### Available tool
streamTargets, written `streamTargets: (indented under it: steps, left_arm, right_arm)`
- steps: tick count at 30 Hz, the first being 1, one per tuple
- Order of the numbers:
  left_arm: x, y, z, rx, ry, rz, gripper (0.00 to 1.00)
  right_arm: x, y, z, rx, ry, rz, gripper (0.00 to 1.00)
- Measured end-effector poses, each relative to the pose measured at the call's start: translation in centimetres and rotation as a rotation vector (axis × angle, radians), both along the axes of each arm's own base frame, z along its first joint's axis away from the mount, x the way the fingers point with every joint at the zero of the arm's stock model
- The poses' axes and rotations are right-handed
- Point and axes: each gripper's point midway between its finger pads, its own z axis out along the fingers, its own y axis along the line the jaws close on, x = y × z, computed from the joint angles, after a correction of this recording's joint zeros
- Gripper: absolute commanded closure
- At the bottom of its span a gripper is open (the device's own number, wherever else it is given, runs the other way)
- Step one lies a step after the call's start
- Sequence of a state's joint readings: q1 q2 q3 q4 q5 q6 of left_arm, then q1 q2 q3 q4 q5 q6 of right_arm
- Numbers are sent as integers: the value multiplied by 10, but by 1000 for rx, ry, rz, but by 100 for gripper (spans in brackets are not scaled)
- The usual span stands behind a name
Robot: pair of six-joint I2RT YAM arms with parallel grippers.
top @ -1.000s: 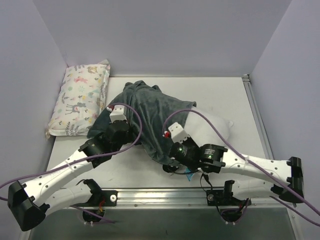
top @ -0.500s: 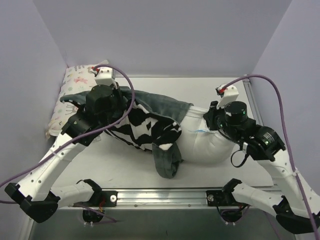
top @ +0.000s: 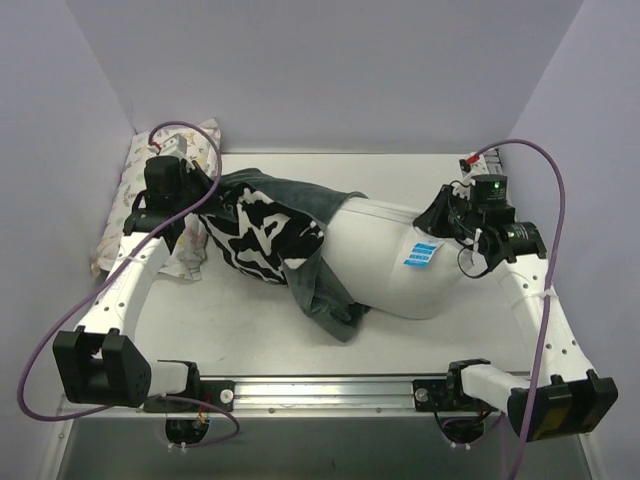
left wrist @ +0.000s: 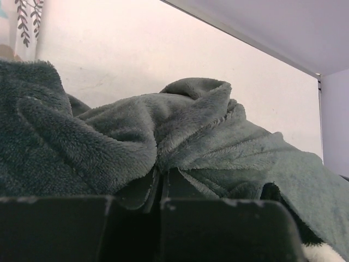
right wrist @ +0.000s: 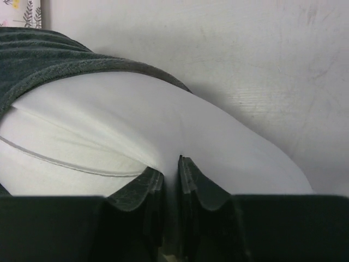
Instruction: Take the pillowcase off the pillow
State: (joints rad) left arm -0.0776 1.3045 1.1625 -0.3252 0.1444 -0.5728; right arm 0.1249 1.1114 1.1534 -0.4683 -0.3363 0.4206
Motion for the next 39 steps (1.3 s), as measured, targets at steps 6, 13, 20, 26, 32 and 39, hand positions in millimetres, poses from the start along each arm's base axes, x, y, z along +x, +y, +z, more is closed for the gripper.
streamTargets:
  steps: [6,13,20,26,32,39]
  left_arm:
    - [23,-19,0,78,-29,33,100]
    - [40,-30,-9,144,-44,85,100]
    - [45,-32,-10,161,-57,102,100]
    - [40,-30,-8,167,-64,104,100]
    - [36,-34,-6,164,-69,91,100]
    - [30,-45,1,170,-87,49,67]
  right_arm:
    - [32,-15,16,-67,-20,-69,23]
    - [43,-3,74,-165,-177,-62,3]
    - [-9,84,113,-260,-370,240,0]
    - [-7,101,37,-430,-259,333,0]
    - [4,116,-48,-525,-154,381,1]
    - [19,115,-45,-516,-183,318,100]
